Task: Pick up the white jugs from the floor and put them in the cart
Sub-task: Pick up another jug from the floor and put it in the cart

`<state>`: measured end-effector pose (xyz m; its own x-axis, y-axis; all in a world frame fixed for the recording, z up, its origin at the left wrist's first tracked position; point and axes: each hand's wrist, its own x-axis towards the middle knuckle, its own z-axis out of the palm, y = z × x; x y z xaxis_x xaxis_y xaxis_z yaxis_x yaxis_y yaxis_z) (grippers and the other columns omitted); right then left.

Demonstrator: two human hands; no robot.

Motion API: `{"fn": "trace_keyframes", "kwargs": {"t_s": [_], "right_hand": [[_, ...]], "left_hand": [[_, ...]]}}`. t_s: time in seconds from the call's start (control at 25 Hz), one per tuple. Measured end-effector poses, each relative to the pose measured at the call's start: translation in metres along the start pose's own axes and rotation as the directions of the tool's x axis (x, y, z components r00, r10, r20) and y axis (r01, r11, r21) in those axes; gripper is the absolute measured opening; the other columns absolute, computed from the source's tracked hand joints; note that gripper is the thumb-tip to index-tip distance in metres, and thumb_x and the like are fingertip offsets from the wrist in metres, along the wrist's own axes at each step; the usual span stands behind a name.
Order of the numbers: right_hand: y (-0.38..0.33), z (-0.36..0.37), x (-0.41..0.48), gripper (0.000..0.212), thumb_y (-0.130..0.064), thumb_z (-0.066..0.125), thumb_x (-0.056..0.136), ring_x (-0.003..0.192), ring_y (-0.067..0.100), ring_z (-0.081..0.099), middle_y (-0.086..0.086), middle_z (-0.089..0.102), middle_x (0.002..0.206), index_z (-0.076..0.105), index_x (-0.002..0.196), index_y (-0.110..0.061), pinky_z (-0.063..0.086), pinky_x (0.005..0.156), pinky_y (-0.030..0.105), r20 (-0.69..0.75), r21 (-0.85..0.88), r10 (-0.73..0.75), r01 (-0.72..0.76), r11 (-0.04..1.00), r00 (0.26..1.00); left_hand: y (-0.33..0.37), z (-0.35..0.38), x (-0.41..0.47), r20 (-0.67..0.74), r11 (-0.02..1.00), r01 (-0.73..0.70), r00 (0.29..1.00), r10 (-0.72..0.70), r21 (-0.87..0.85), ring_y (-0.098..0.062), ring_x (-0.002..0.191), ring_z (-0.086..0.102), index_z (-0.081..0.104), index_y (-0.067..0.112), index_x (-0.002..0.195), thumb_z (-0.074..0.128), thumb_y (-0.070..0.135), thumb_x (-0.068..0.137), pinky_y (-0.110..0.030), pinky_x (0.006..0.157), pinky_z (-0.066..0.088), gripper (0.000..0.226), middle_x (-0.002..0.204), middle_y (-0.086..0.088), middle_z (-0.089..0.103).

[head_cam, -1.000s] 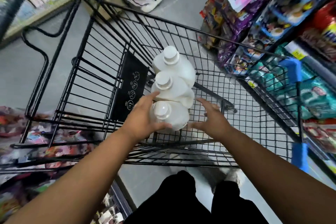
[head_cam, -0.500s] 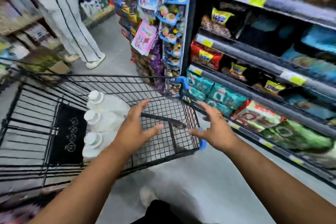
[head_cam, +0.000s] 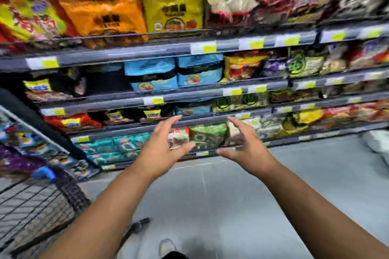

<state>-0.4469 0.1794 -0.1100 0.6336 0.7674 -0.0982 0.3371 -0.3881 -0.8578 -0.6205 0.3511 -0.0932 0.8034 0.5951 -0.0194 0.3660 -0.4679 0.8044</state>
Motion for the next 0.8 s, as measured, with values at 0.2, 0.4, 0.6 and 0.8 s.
{"fn": "trace_keyframes", "kwargs": {"t_s": [0.2, 0.4, 0.6, 0.8], "right_hand": [[0.072, -0.114, -0.012, 0.084, -0.035, 0.086, 0.067, 0.115, 0.015, 0.053, -0.011, 0.039, 0.132, 0.033, 0.127, -0.062, 0.05, 0.096, 0.043, -0.315, 0.072, 0.148, -0.132, 0.989, 0.937], [0.144, -0.208, -0.034, 0.08, -0.04, 0.084, 0.068, 0.112, 0.014, 0.051, -0.01, 0.037, 0.129, 0.03, 0.12, -0.068, 0.051, 0.092, 0.041, -0.563, 0.197, 0.34, -0.277, 0.94, 0.753], [0.208, -0.264, -0.092, 0.082, -0.033, 0.085, 0.069, 0.113, 0.014, 0.051, -0.01, 0.034, 0.13, 0.034, 0.129, -0.056, 0.047, 0.084, 0.028, -0.727, 0.376, 0.517, -0.369, 0.85, 0.452], [0.263, -0.297, -0.183, 0.087, -0.033, 0.085, 0.069, 0.111, 0.013, 0.05, -0.01, 0.033, 0.131, 0.036, 0.14, -0.044, 0.045, 0.091, 0.03, -0.767, 0.523, 0.625, -0.419, 0.742, 0.147]], "left_hand": [[0.08, 0.111, 0.1, 0.249, 0.978, -0.207, 0.947, 0.203, -0.008, -0.004, 0.122, 0.046, 0.04, 0.035, 0.139, 0.074, 0.043, 0.08, -0.026, 0.105, 0.037, 0.069, 0.138, 0.01, 0.044], [0.158, 0.239, 0.185, 0.523, 0.928, -0.369, 0.781, 0.342, -0.054, -0.006, 0.122, 0.048, 0.037, 0.049, 0.132, 0.07, 0.059, 0.075, -0.027, 0.101, 0.039, 0.067, 0.135, 0.014, 0.044], [0.246, 0.367, 0.215, 0.751, 0.85, -0.509, 0.507, 0.422, -0.134, -0.006, 0.117, 0.048, 0.04, 0.033, 0.14, 0.074, 0.045, 0.079, -0.024, 0.1, 0.038, 0.071, 0.138, 0.007, 0.046], [0.318, 0.492, 0.175, 0.851, 0.758, -0.599, 0.232, 0.472, -0.258, -0.015, 0.12, 0.052, 0.043, 0.026, 0.14, 0.075, 0.038, 0.08, -0.036, 0.105, 0.042, 0.069, 0.139, 0.0, 0.048]]}}
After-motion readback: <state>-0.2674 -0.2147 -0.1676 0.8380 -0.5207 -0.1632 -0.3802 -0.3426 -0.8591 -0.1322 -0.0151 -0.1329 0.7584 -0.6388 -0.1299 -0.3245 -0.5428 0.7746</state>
